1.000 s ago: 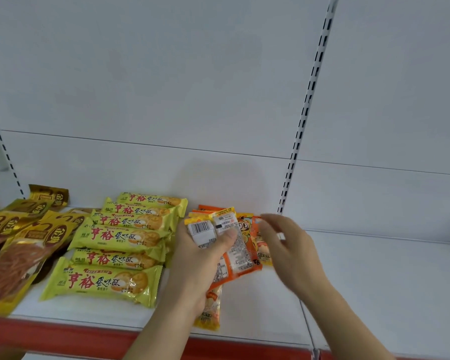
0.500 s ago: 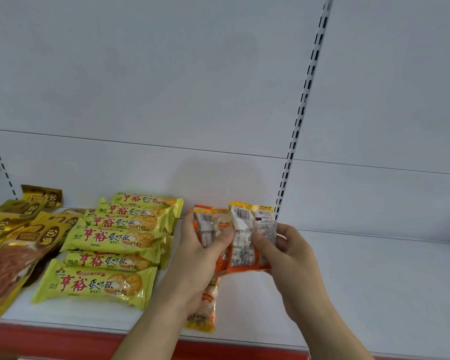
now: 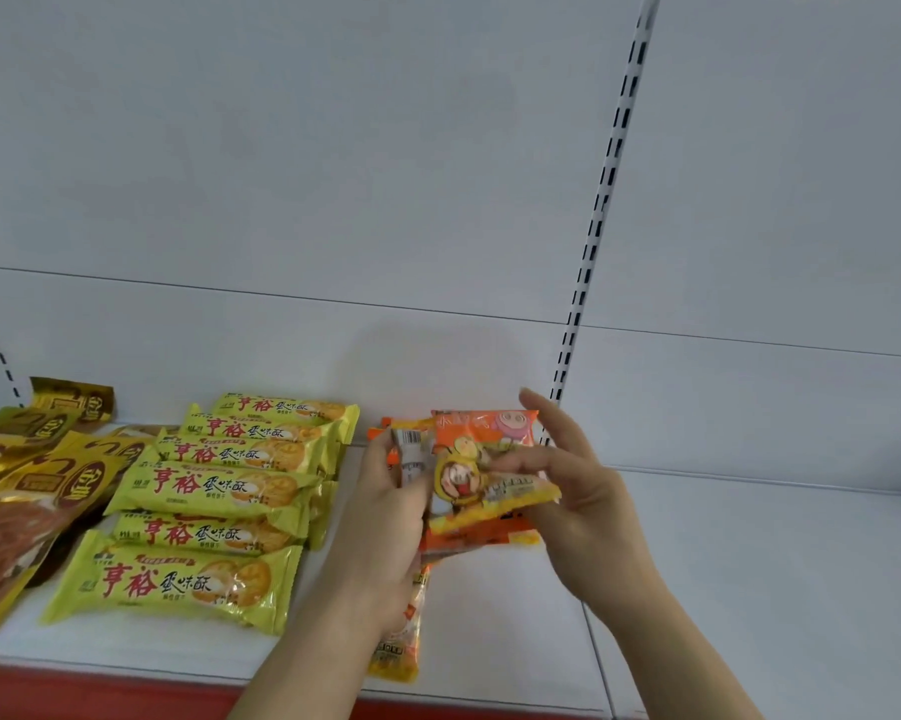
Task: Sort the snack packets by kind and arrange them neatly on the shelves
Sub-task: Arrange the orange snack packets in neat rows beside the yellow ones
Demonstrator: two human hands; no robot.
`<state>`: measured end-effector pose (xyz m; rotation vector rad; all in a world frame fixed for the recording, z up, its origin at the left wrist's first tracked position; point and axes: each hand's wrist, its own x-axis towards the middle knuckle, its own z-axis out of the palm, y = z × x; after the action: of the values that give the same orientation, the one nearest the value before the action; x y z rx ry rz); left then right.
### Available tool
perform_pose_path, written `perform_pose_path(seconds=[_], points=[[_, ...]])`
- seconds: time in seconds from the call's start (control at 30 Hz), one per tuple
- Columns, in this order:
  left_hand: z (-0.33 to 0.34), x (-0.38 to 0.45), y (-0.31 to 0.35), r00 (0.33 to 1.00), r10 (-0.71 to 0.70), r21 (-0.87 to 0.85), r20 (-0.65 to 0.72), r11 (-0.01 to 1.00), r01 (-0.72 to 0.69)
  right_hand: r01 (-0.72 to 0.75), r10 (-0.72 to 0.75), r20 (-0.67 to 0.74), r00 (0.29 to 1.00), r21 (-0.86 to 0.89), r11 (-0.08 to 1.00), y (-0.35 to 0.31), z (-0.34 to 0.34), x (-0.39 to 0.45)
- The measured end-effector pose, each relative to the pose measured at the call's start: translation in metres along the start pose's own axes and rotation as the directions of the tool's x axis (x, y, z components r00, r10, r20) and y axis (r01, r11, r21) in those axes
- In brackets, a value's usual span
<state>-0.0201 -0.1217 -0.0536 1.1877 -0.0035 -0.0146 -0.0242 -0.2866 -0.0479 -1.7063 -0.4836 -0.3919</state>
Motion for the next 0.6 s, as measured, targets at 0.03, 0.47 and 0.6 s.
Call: perform_pose_path(seconds=[0.03, 0.47, 0.6], points=[[0.000, 0.000, 0.001, 1.000, -0.004, -0.023, 0.009, 1.000, 0.004, -0.010, 0.010, 0.013, 1.000, 0.040, 0.999, 0.005, -0.002, 0.000], [0.005, 0.002, -0.007, 0.987, 0.146, 0.057, -0.072, 0.988, -0.142, -0.229, 0.235, -0.029, 0.972, 0.145, 0.963, -0.005, -0.006, -0.005], [0.008, 0.001, -0.008, 0.987, 0.149, 0.087, -0.057, 0.986, -0.144, -0.231, 0.232, -0.133, 0.963, 0.026, 0.973, -0.007, 0.007, -0.010]])
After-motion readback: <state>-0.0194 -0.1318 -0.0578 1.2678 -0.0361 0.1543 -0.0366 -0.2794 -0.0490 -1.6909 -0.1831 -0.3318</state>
